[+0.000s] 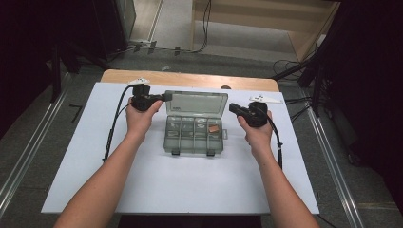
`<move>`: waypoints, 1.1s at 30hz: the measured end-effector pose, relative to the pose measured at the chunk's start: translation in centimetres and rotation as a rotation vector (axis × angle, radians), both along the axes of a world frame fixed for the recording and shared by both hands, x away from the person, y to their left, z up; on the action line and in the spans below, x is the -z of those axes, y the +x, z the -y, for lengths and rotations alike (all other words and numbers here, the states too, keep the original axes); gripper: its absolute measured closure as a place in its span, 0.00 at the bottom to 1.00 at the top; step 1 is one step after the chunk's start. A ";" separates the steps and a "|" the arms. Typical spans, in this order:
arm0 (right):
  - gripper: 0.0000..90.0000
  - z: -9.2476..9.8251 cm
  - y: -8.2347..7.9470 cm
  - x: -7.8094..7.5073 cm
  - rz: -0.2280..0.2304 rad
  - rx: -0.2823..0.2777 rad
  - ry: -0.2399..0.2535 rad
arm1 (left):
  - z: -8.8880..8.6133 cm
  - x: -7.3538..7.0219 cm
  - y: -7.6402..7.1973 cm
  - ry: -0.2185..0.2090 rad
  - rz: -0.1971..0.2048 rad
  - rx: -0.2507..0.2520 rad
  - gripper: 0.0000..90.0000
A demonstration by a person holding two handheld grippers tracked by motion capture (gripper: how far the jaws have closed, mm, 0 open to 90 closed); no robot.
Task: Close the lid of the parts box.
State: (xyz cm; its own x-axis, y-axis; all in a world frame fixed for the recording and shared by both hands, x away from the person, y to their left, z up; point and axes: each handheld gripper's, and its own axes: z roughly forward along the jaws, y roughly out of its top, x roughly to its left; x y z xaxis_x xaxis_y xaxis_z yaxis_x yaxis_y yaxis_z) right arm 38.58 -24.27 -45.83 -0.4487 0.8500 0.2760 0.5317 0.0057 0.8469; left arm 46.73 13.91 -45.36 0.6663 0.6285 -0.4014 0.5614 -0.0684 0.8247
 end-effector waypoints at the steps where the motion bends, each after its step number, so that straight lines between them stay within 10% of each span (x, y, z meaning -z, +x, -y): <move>1: 0.98 -0.1 0.1 0.0 -0.001 -0.007 0.009 | 0.0 0.0 -0.1 0.003 -0.001 0.003 1.00; 33: 0.98 -1.3 -1.0 -0.4 0.034 0.001 0.040 | -0.1 -0.2 -2.6 -0.047 -0.004 0.060 1.00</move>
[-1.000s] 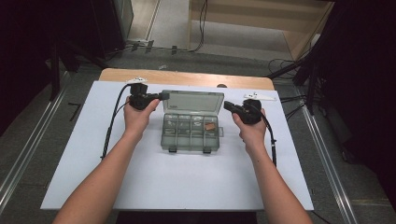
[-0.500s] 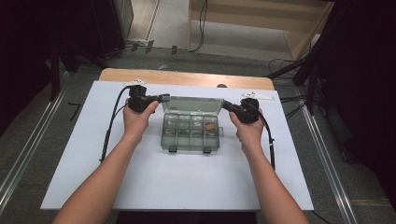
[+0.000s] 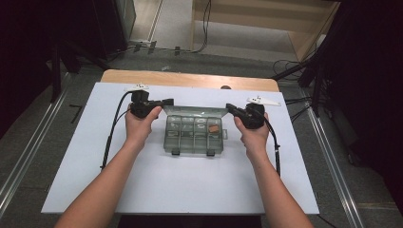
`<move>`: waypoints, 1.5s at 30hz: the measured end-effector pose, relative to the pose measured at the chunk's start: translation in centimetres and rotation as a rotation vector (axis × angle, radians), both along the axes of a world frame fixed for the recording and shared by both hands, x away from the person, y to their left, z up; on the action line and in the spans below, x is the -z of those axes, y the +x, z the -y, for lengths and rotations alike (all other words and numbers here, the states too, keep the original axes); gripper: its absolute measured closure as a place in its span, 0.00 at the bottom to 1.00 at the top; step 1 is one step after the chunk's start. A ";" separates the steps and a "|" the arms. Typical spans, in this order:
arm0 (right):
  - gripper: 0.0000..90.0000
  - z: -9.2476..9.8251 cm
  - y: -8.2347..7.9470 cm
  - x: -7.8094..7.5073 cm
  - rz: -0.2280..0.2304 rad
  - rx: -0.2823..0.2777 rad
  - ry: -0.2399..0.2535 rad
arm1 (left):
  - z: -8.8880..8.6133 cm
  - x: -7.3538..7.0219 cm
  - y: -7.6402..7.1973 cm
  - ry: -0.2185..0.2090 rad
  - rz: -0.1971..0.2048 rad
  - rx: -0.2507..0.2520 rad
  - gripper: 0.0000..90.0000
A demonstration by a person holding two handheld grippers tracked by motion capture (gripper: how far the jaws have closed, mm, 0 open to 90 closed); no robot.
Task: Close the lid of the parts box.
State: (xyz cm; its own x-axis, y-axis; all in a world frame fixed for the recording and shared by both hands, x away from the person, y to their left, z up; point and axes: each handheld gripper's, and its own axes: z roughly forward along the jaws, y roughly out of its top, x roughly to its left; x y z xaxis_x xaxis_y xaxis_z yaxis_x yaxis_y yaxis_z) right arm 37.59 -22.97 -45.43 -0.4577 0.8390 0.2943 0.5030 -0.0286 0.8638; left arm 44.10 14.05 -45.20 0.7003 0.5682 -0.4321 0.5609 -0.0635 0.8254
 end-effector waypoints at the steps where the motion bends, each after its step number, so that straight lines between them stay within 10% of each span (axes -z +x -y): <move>1: 0.98 0.1 -0.2 0.0 0.001 0.001 0.003 | 0.0 0.0 -0.1 -0.001 -0.001 0.001 1.00; 45: 0.98 -1.8 -8.2 2.0 0.137 -0.109 -0.030 | -1.1 1.8 -9.8 0.002 0.085 0.038 1.00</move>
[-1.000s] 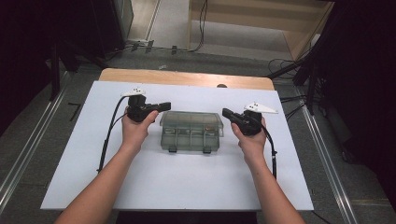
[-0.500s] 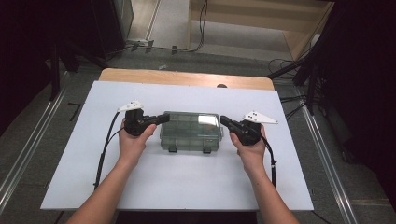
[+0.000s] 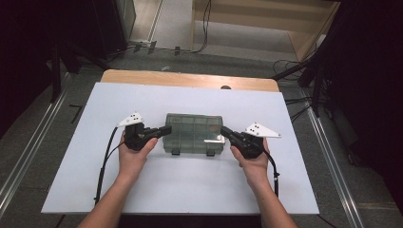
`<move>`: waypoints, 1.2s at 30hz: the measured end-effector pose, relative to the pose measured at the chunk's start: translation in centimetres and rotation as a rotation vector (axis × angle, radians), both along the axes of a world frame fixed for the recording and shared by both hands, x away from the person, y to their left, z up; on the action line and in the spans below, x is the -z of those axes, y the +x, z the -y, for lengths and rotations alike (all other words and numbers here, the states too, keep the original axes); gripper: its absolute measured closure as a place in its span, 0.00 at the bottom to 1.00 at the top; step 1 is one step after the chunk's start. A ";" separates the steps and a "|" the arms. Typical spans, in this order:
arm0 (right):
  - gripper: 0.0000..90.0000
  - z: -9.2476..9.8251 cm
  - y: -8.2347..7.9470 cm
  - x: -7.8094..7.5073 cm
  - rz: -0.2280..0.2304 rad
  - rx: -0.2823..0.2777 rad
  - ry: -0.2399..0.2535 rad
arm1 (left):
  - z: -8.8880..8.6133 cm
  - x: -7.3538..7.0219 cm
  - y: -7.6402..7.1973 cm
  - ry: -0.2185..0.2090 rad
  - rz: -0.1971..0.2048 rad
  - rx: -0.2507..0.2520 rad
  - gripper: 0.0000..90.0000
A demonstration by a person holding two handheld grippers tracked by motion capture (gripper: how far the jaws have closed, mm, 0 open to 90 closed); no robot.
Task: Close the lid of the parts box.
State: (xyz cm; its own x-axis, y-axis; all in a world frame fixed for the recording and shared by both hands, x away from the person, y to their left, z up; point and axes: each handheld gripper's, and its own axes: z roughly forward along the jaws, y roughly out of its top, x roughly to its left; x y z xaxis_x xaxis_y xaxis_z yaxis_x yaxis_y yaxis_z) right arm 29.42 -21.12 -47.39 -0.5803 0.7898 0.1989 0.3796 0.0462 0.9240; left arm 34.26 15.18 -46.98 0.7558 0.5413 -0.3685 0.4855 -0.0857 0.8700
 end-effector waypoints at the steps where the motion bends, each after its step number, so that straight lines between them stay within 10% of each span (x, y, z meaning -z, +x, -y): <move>1: 0.98 -0.1 -0.1 0.1 0.004 -0.001 -0.009 | -0.1 0.2 -0.2 -0.003 0.001 -0.002 1.00; 36: 0.98 -0.6 -2.1 1.7 -0.033 0.007 -0.032 | -0.6 1.6 -2.2 0.000 -0.002 -0.022 1.00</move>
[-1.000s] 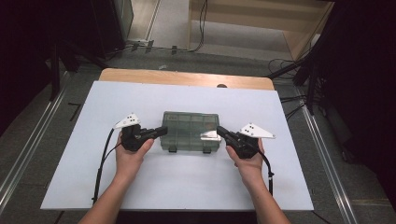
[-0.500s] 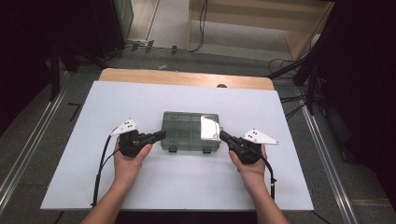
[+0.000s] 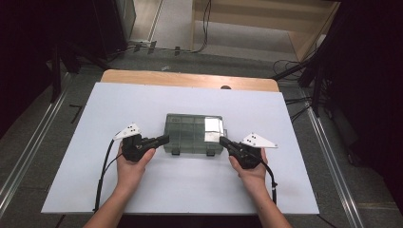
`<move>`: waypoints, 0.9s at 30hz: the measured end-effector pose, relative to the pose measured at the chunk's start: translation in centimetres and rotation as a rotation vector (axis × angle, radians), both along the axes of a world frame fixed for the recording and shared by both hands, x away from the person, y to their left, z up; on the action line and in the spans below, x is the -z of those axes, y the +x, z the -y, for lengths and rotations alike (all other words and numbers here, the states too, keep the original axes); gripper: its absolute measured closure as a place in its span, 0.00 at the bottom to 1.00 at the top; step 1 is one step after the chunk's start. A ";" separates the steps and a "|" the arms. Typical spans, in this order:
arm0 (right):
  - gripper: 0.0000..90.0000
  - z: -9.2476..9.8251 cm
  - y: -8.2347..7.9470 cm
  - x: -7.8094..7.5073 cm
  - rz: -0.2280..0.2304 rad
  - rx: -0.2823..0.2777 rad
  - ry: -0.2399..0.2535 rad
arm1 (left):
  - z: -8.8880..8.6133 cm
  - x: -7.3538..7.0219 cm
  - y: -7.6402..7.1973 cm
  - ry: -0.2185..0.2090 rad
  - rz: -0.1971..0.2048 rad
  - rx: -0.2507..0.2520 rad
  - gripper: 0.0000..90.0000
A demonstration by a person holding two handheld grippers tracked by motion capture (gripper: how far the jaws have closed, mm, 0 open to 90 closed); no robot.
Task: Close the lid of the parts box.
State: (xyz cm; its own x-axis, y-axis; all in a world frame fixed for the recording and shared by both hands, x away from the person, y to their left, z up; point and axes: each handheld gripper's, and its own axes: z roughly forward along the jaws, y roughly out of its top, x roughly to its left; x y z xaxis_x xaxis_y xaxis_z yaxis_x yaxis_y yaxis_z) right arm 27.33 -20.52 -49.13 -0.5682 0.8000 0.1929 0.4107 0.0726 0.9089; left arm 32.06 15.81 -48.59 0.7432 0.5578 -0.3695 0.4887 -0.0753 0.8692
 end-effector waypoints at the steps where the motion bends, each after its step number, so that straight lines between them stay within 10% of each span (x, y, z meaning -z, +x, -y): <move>1: 0.98 0.0 0.0 0.0 0.001 -0.001 -0.002 | 0.0 0.0 0.0 0.001 0.000 -0.003 1.00; 27: 0.98 -0.4 0.0 0.9 -0.023 -0.002 -0.024 | -0.1 0.9 0.0 0.036 -0.001 -0.025 1.00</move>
State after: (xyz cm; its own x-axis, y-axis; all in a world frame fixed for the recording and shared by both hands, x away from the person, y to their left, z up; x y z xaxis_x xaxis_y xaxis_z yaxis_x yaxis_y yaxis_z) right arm 27.34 -20.16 -50.05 -0.5652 0.8035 0.1869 0.4316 0.0949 0.8971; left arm 32.08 15.88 -49.45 0.7281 0.5895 -0.3497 0.4920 -0.0942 0.8655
